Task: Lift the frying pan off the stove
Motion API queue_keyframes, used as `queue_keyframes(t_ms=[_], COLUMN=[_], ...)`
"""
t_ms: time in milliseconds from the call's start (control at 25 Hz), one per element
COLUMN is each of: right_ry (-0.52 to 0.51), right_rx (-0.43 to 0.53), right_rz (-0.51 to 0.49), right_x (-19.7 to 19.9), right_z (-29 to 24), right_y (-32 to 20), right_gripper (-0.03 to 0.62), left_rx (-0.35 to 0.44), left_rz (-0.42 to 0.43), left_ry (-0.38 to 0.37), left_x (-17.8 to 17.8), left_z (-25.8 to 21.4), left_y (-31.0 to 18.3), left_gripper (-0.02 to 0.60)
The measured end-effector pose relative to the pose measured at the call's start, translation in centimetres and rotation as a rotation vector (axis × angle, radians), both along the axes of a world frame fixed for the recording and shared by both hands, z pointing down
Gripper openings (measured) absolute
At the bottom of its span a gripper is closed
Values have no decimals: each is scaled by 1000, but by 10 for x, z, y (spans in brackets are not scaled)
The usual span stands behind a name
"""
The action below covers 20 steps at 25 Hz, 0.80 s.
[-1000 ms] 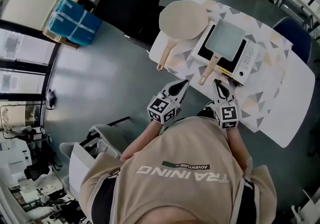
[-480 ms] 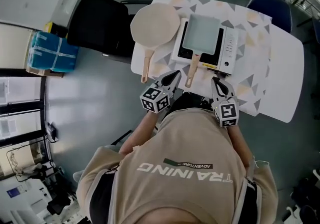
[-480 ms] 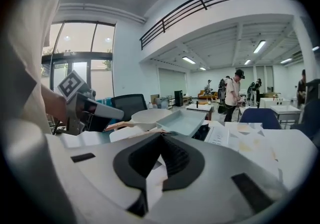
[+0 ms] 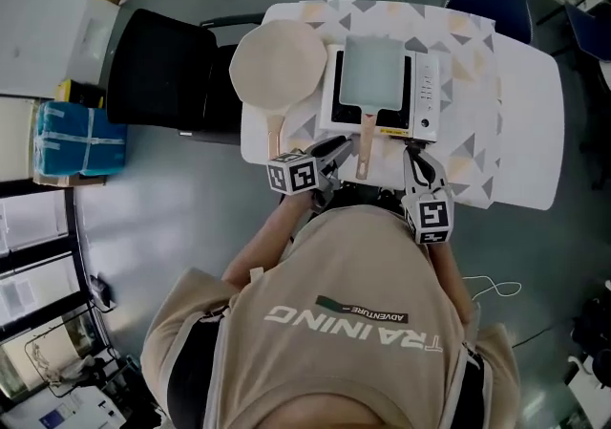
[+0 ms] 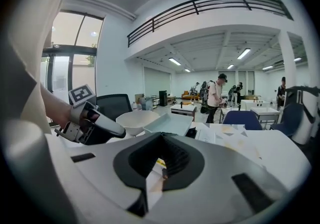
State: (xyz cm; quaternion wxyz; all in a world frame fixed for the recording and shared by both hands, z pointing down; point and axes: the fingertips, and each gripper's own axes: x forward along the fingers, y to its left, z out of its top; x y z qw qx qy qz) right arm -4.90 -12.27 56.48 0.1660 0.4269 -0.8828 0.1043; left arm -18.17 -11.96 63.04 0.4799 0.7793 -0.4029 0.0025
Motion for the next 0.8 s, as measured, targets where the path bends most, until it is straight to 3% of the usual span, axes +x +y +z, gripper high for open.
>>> queue_keyframes(t_ms=[80,160,280,520,800], right_ry=[15,27,37,57,24], right_rx=[-1,-1,-7,-21,-37], right_rz=[32,56,85,119,138], right_x=[1,4,9,23,27], right_z=[-1,-1,4,12,19], right_y=[0,2,5,5,-4], right_gripper=[-2,-2,-2,-2,-2], left_rx=[-43,-97,-158,-226,-282], left_rz=[39,73,106,151,237], left_ry=[52,155,292,348,363], left_x=[4,13,25,43,63], left_z=[8,9,9,19,31], left_y=[-1,-3,-8,-16,-28], left_gripper=[129,193,207,207,204])
